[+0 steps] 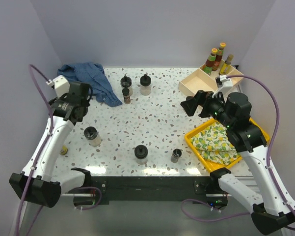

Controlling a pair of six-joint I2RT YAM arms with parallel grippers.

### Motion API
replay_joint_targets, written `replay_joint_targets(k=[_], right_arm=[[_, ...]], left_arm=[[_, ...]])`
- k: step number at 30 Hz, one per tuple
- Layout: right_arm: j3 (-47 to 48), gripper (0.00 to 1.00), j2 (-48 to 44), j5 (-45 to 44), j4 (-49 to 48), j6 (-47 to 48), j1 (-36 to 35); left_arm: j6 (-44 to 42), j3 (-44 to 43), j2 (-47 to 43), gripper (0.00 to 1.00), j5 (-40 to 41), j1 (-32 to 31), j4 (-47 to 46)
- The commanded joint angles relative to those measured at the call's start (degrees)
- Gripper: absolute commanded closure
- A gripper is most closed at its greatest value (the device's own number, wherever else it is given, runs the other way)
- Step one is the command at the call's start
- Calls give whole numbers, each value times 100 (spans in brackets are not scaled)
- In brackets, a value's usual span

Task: Organize the condiment bottles
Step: Pick up the bottle from the corner of the board.

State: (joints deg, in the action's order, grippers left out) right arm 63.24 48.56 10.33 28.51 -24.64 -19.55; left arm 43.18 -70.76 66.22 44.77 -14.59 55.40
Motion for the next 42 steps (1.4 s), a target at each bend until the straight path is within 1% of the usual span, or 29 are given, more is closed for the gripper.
replay_joint_targets(k=[1, 2, 3, 5, 6, 9, 12, 15, 18, 20, 24, 26, 30, 31, 33, 36, 39, 41, 42], right_arm=[[-119, 1, -135, 277, 269, -49, -5], [-232, 1, -188, 303, 251, -58, -5], [-260, 1, -223, 321, 216, -58, -5], [-304, 1, -268, 295, 242, -23, -14], [-295, 1, -268, 286, 312, 29, -14], [-172, 1, -189, 250, 435, 117, -14], [-58, 1, -110, 268, 497, 144, -5], [39, 1, -48, 242, 602, 153, -14], [48, 1, -74, 163, 629, 144, -5], [48, 1, -92, 128, 664, 126, -5], [21, 1, -153, 145, 664, 39, -14], [74, 1, -136, 206, 691, 30, -5], [188, 1, -127, 207, 778, 12, -14], [206, 1, -144, 207, 779, 12, -14], [206, 1, -171, 207, 779, 3, -5], [180, 1, -206, 198, 752, -40, -14], [215, 1, -197, 250, 752, -76, -14], [294, 1, -189, 250, 787, -58, -5], [320, 1, -197, 216, 831, -23, -5]], left_arm=[[655, -96, -91, 17, 92, 1193, 603], [779, -61, -83, 17, 180, 1369, 700], [858, 35, -91, 16, 259, 1719, 840], [1043, 202, -161, 15, 286, 2081, 859], [1139, 386, -196, 15, 260, 2405, 867], [1464, 764, -407, 14, 49, 2758, 789], [1956, 1028, -557, 13, 145, 2830, 919], [2728, 1187, -566, 12, 295, 2865, 1217], [3011, 1214, -356, 12, 348, 2909, 1456], [3038, 1240, -197, 12, 339, 2927, 1474], [2810, 1442, -179, 11, 251, 2988, 940], [2731, 1521, -170, 12, 216, 3023, 815], [2775, 1557, -144, 17, 251, 3120, 727], [2749, 1583, -161, 20, 242, 3129, 675], [2626, 1697, -162, 22, 190, 3138, 482], [2538, 1890, -135, 23, -65, 3138, 253], [2572, 1996, -74, 28, -188, 3146, 138], [2590, 1935, -56, 39, -153, 3146, 147], [2599, 1908, -65, 52, -66, 3146, 190]])
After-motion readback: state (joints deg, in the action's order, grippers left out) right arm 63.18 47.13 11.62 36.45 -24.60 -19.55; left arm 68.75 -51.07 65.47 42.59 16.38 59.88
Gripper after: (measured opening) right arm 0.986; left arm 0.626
